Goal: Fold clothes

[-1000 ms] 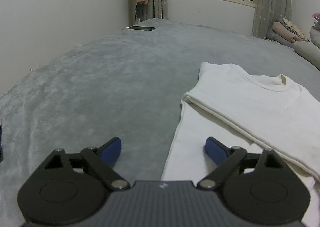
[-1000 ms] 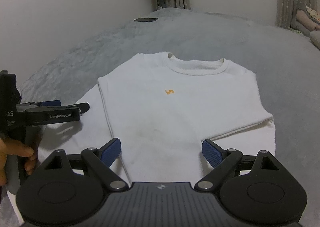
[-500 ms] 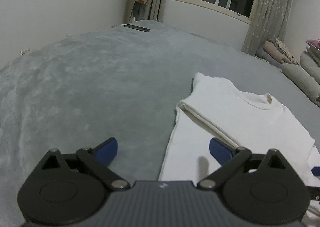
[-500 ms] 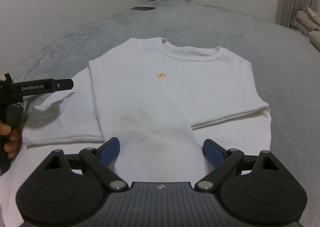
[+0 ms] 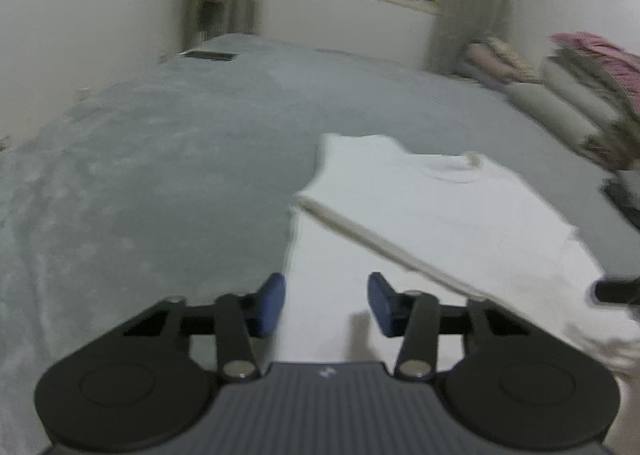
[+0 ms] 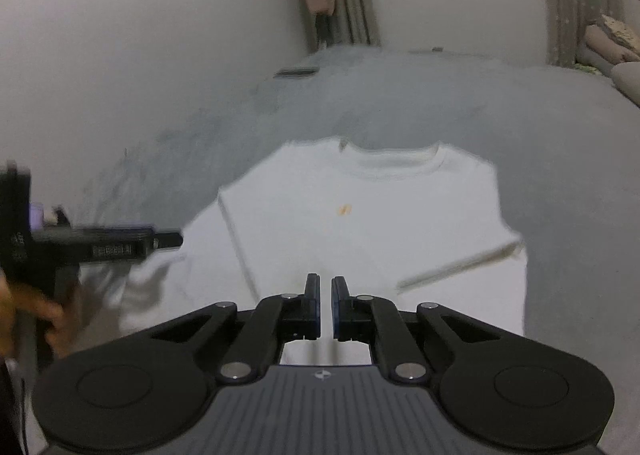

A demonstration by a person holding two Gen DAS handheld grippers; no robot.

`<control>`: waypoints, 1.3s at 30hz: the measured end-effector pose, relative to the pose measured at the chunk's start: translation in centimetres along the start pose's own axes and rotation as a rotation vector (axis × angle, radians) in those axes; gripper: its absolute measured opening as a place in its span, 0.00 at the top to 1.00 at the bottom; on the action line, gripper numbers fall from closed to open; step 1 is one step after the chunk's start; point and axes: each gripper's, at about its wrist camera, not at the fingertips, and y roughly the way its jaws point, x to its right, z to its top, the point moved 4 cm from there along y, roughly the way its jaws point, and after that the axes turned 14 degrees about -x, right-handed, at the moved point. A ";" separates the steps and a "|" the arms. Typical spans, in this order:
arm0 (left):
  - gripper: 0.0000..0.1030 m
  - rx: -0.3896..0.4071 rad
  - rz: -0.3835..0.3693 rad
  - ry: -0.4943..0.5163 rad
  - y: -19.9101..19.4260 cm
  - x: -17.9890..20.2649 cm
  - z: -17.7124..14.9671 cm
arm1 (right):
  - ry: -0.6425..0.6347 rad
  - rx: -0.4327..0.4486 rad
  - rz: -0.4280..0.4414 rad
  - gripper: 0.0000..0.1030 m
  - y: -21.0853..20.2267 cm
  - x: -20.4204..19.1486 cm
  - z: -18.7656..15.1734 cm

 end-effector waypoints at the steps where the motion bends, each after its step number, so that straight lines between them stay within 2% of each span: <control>1: 0.62 0.004 -0.013 0.019 -0.4 0.4 -0.1 | -0.002 -0.020 -0.001 0.93 0.3 -0.3 -0.5; 4: 0.62 -0.043 -0.015 0.052 0.0 0.9 -0.8 | 0.015 -0.119 -0.067 0.95 1.7 -0.3 -3.1; 6: 0.62 -0.094 -0.021 0.041 0.9 0.9 -1.2 | 0.029 -0.105 -0.077 0.97 1.1 0.0 -4.5; 11: 0.61 -0.106 -0.011 0.042 1.1 0.8 -1.3 | 0.070 -0.088 -0.088 0.97 -0.8 0.7 -6.3; 17: 0.62 -0.111 -0.018 0.018 0.8 0.7 -1.3 | 0.086 -0.079 -0.127 0.95 -2.0 1.7 -6.5; 19: 0.62 -0.112 -0.017 0.029 0.8 0.9 -1.4 | 0.081 -0.017 -0.192 0.85 -2.5 1.8 -6.1; 20: 0.62 -0.112 -0.016 0.034 0.8 1.0 -1.4 | 0.102 -0.001 -0.186 0.80 -2.5 2.1 -5.9; 22: 0.62 -0.114 -0.008 0.044 0.9 1.1 -1.6 | 0.136 -0.006 -0.160 0.77 -1.9 2.7 -5.9; 24: 0.62 -0.113 -0.006 0.047 0.8 1.1 -1.6 | 0.127 -0.058 -0.160 0.78 -0.6 3.1 -6.5; 31: 0.63 -0.118 -0.004 0.031 0.1 0.1 -2.2 | 0.184 -0.047 -0.156 0.79 -1.9 4.5 -7.0; 33: 0.63 -0.120 -0.006 0.028 -0.2 -0.2 -2.4 | 0.177 -0.053 -0.179 0.79 -2.2 4.3 -7.1; 35: 0.63 -0.120 -0.014 0.021 -0.8 -0.6 -2.6 | 0.164 -0.050 -0.231 0.77 -2.4 4.2 -6.8; 39: 0.62 -0.134 0.009 0.015 -0.9 -1.6 -3.4 | 0.132 0.006 -0.204 0.77 -3.6 3.4 -6.5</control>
